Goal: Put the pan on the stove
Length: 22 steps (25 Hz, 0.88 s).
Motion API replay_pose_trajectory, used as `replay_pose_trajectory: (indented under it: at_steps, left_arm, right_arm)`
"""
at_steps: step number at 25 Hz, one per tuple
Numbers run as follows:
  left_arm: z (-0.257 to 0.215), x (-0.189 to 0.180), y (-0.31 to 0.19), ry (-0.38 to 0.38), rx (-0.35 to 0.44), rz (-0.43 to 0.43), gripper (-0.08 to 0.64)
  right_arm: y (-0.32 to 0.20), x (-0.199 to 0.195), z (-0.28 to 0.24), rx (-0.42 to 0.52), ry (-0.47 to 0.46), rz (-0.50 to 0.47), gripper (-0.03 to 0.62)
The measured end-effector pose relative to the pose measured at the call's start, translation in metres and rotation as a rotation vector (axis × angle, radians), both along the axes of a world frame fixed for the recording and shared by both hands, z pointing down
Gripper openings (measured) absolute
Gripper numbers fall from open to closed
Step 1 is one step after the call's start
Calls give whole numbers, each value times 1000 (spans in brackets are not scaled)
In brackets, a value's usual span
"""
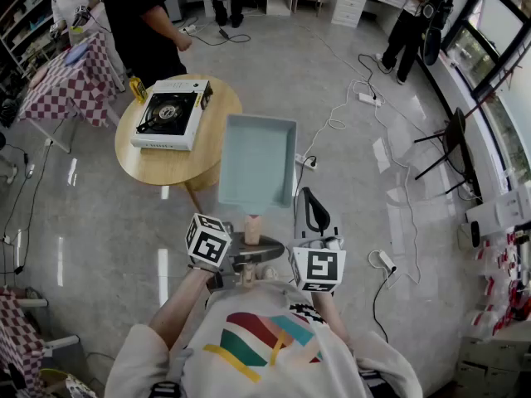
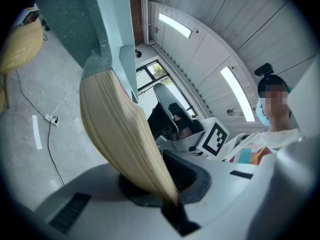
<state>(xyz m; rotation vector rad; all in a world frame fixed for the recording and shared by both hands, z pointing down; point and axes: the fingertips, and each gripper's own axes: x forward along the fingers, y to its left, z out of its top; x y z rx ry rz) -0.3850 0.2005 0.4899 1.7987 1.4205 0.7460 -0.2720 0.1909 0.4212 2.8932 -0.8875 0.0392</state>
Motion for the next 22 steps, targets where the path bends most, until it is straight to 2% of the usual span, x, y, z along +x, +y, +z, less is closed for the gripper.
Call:
replay_pose_trajectory:
  at_steps: [9, 15, 22]
  left_arm:
    - [-4, 1, 4, 29, 5, 13, 6]
    - [-1, 0, 4, 34, 26, 20, 6]
    - [-6, 12, 28, 44, 18, 25, 6]
  right_arm:
    - [6, 1, 2, 7, -1, 10, -2]
    - [13, 3, 2, 53, 2, 24, -2]
    - [37, 13, 2, 51, 4, 13, -2]
